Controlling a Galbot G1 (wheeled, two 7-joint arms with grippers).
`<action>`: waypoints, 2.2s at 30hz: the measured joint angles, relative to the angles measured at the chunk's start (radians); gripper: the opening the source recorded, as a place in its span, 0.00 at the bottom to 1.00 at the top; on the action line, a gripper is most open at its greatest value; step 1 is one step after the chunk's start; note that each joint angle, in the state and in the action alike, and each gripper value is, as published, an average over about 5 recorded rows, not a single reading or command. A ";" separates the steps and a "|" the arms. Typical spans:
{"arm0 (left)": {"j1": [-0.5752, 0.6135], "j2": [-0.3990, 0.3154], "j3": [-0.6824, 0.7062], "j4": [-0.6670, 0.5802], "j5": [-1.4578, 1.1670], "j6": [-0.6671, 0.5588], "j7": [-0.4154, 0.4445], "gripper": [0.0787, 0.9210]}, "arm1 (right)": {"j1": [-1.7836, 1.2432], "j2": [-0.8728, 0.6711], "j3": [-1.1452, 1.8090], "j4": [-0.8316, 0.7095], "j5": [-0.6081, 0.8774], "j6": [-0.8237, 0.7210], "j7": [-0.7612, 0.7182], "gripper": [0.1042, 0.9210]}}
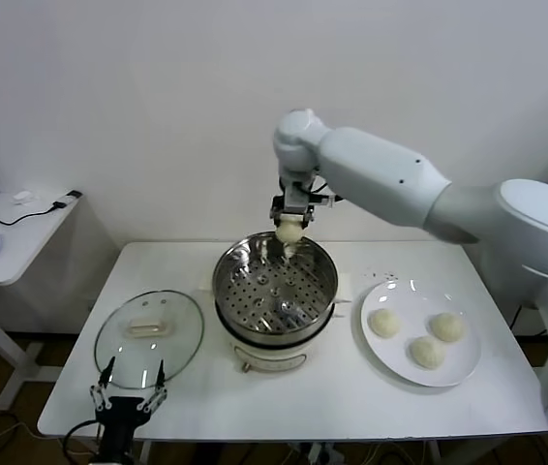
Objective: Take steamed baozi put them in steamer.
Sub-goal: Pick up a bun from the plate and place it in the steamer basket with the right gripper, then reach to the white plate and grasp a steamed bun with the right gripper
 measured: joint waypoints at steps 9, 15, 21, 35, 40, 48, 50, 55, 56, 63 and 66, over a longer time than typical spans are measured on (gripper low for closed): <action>0.004 0.000 -0.004 0.008 0.002 0.001 0.000 0.88 | -0.095 0.054 0.023 -0.045 -0.115 0.042 0.025 0.60; 0.004 0.002 -0.008 0.009 -0.003 0.001 -0.001 0.88 | -0.143 0.077 0.042 -0.078 -0.168 0.059 0.039 0.61; -0.002 0.002 -0.005 0.015 -0.004 0.001 -0.001 0.88 | -0.164 0.080 0.055 -0.090 -0.193 0.066 0.047 0.76; -0.006 0.003 0.000 0.011 -0.005 0.004 -0.001 0.88 | -0.100 0.032 0.076 -0.042 -0.112 0.100 0.020 0.88; -0.004 0.008 0.006 0.012 -0.008 0.001 0.000 0.88 | -0.006 -0.046 0.025 0.001 0.052 0.040 0.037 0.88; 0.010 0.020 0.002 0.004 -0.021 -0.006 -0.001 0.88 | 0.203 -0.272 -0.214 0.122 0.483 -0.316 0.139 0.88; 0.014 0.021 0.003 0.002 -0.026 -0.007 -0.001 0.88 | 0.234 -0.336 -0.257 0.157 0.579 -0.434 0.167 0.88; 0.021 0.021 0.007 -0.001 -0.029 -0.008 0.000 0.88 | 0.262 -0.488 -0.328 0.235 0.763 -0.691 0.206 0.88; 0.022 0.021 0.007 -0.002 -0.029 -0.008 0.000 0.88 | 0.261 -0.514 -0.337 0.247 0.787 -0.731 0.207 0.88; 0.035 0.023 -0.001 -0.005 -0.030 -0.008 -0.003 0.88 | 0.183 -0.643 -0.358 0.287 0.864 -0.915 0.182 0.88; 0.039 0.022 -0.004 -0.006 -0.031 -0.008 -0.004 0.88 | 0.116 -0.669 -0.332 0.284 0.854 -0.956 0.170 0.88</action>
